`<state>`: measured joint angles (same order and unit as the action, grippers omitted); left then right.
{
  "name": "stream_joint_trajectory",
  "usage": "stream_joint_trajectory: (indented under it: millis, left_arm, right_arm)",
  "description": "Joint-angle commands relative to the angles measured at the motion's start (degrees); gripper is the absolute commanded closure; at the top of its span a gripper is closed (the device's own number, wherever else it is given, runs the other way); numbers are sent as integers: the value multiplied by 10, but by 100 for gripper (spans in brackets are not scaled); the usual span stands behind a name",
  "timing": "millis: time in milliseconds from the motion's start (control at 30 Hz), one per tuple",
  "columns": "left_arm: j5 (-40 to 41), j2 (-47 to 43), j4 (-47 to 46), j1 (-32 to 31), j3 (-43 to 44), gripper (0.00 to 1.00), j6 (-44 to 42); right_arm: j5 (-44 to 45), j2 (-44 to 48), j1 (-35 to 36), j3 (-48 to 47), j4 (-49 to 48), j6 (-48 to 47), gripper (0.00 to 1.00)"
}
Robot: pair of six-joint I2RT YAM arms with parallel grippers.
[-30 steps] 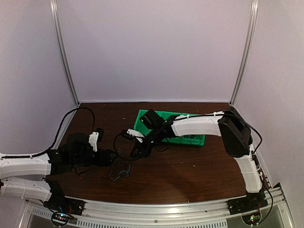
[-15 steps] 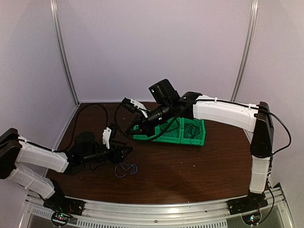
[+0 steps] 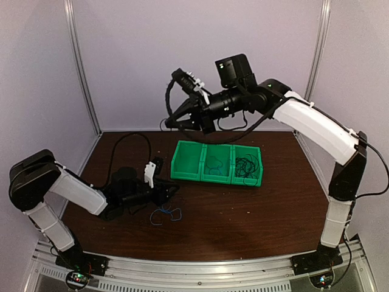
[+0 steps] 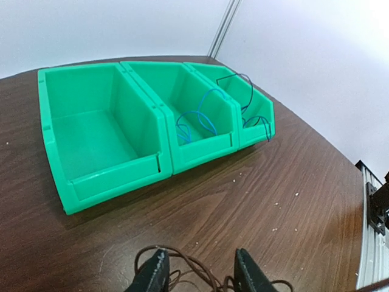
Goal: Untangle the cables
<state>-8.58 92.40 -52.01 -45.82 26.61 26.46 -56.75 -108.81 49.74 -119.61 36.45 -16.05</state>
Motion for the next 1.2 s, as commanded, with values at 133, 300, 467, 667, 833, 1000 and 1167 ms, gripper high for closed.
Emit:
stream_joint_trajectory:
  millis: [133, 300, 467, 667, 833, 1000, 1167]
  left_arm:
    - [13, 30, 96, 0, 25, 63, 3]
    - [36, 29, 147, 0, 23, 63, 19]
    - [64, 25, 208, 0, 29, 60, 26]
    - [77, 18, 258, 0, 30, 65, 28]
    - [139, 7, 345, 0, 24, 81, 62]
    - [201, -36, 395, 3, -20, 100, 101]
    - [187, -80, 377, 3, -28, 100, 89]
  right_arm:
    - [-117, 61, -132, -89, -73, 83, 100]
    - [-168, 82, -207, -104, -139, 155, 100]
    - [-197, 96, -286, -112, -259, 271, 100]
    - [-193, 115, -325, -107, -270, 281, 100]
    - [-199, 125, -372, -103, -334, 343, 100]
    - [-199, 134, -417, -89, -423, 410, 100]
    - [-190, 139, -419, -69, -417, 400, 100]
